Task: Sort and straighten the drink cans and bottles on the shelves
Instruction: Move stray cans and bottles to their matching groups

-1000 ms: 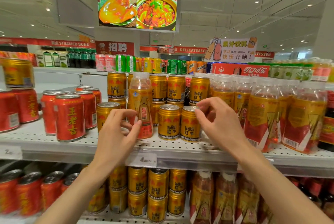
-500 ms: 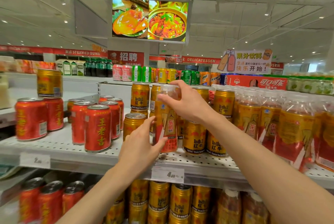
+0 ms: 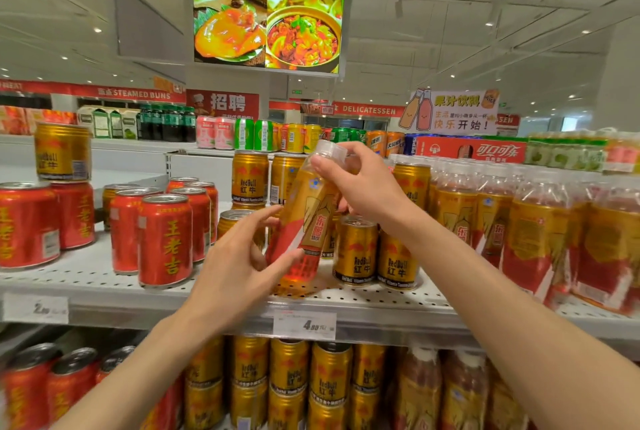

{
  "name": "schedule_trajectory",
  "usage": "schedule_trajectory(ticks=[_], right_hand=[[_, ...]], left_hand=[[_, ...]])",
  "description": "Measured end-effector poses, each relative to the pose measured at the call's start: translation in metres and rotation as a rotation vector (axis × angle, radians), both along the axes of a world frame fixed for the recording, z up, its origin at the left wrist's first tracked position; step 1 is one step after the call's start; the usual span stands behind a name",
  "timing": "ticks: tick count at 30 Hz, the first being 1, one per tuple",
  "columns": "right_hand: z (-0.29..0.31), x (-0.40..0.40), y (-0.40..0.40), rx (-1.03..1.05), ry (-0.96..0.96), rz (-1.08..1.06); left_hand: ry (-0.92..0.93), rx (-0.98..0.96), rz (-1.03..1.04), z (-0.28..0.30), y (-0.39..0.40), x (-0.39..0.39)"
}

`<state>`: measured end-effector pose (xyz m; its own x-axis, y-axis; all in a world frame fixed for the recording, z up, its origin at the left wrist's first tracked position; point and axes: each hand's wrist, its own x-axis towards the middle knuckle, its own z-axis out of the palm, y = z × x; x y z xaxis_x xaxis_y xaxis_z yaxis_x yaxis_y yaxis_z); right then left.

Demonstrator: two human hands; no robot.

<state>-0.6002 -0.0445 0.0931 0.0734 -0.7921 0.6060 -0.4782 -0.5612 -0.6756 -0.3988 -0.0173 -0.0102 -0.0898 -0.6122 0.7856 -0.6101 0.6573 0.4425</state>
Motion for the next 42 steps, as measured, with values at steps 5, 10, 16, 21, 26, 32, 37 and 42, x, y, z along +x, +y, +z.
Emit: schedule_trajectory(ticks=[5,10,16,21,26,32,37,42], right_hand=[[0.006,-0.027,0.016,0.012,-0.059,-0.002],[0.010,-0.073,0.037,0.004,-0.091,-0.072],[0.011,-0.130,0.063,-0.032,-0.044,-0.205],[0.004,-0.166,0.076,-0.037,0.068,-0.296],[-0.015,-0.185,0.077,-0.074,0.142,-0.400],[-0.016,-0.182,0.074,-0.144,0.262,-0.464],[-0.018,-0.184,0.075,-0.188,0.322,-0.430],[-0.045,-0.206,0.090,-0.361,0.200,-0.489]], left_hand=[[-0.016,-0.038,-0.070,0.014,0.013,-0.014],[-0.003,-0.024,-0.185,0.015,0.020,-0.060],[0.026,-0.029,-0.289,0.009,0.022,-0.130],[-0.043,-0.035,-0.275,-0.005,0.021,-0.179],[-0.062,0.005,-0.258,-0.015,0.018,-0.203],[-0.061,0.059,-0.230,-0.016,0.013,-0.211],[-0.075,0.103,-0.234,-0.017,0.010,-0.214],[-0.067,0.112,-0.220,-0.019,0.009,-0.215]])
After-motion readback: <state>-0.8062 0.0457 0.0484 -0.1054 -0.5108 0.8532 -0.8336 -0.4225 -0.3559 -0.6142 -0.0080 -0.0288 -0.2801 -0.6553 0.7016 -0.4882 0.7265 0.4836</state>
